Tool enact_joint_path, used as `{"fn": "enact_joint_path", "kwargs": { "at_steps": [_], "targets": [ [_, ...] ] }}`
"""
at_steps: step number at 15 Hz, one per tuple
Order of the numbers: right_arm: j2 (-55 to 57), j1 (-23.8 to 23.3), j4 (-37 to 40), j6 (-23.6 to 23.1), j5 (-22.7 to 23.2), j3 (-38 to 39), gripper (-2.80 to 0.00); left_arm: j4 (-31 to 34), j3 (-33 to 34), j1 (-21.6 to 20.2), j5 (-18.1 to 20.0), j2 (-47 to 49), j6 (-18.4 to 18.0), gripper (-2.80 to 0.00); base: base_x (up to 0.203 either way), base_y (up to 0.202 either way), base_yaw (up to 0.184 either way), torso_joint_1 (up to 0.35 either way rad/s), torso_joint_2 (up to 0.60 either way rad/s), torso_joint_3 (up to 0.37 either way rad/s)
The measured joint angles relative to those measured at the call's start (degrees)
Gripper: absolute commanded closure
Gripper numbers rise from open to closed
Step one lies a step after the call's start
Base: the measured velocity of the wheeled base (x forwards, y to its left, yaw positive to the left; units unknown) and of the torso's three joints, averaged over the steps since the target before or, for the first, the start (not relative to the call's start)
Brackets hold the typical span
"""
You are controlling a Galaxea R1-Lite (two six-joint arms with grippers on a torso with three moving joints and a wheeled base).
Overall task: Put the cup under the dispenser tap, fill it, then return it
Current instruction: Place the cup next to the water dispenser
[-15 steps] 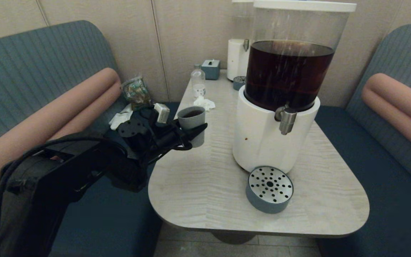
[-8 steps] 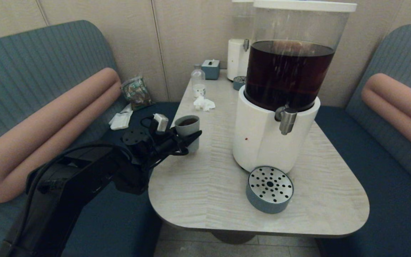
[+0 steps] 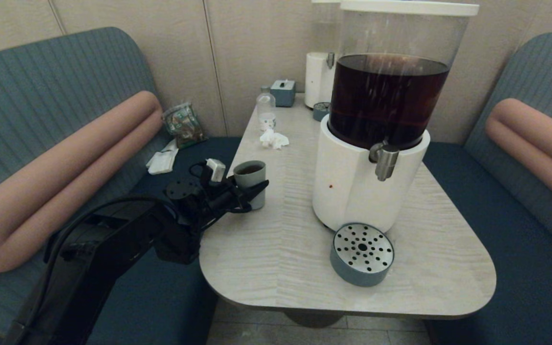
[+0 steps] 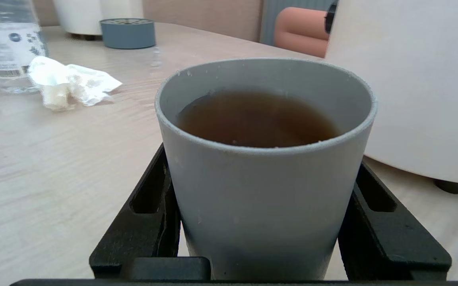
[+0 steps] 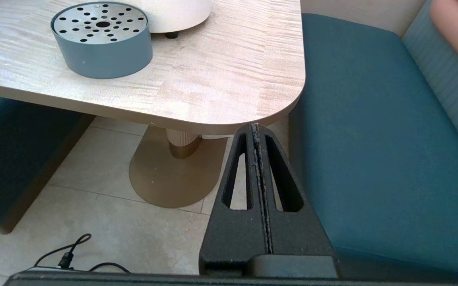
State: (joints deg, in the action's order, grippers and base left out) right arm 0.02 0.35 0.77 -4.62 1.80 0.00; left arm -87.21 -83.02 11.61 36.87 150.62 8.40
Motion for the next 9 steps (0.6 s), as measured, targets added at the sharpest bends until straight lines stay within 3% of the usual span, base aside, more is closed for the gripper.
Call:
{"fn": "enact_joint_path", "kwargs": {
  "at_steps": [3, 4, 9],
  "targets": [
    [0.00, -0.02, 0.00, 0.00, 0.00, 0.00, 0.00, -0.02, -0.02, 0.00, -0.52, 0.07, -0.02, 0.00, 0.000, 0.000, 0.000, 0.000, 0.00, 0.000],
    [0.00, -0.05, 0.01, 0.00, -0.01, 0.00, 0.00, -0.02, -0.02, -0.01, -0.57, 0.10, -0.02, -2.80, 0.000, 0.000, 0.000, 0.000, 0.00, 0.000],
    [0.00, -0.05, 0.02, 0.00, 0.02, 0.00, 0.00, -0.07, -0.24, -0.01, -0.61, 0.13, 0.13, -2.80, 0.000, 0.000, 0.000, 0.000, 0.00, 0.000]
  ]
}}
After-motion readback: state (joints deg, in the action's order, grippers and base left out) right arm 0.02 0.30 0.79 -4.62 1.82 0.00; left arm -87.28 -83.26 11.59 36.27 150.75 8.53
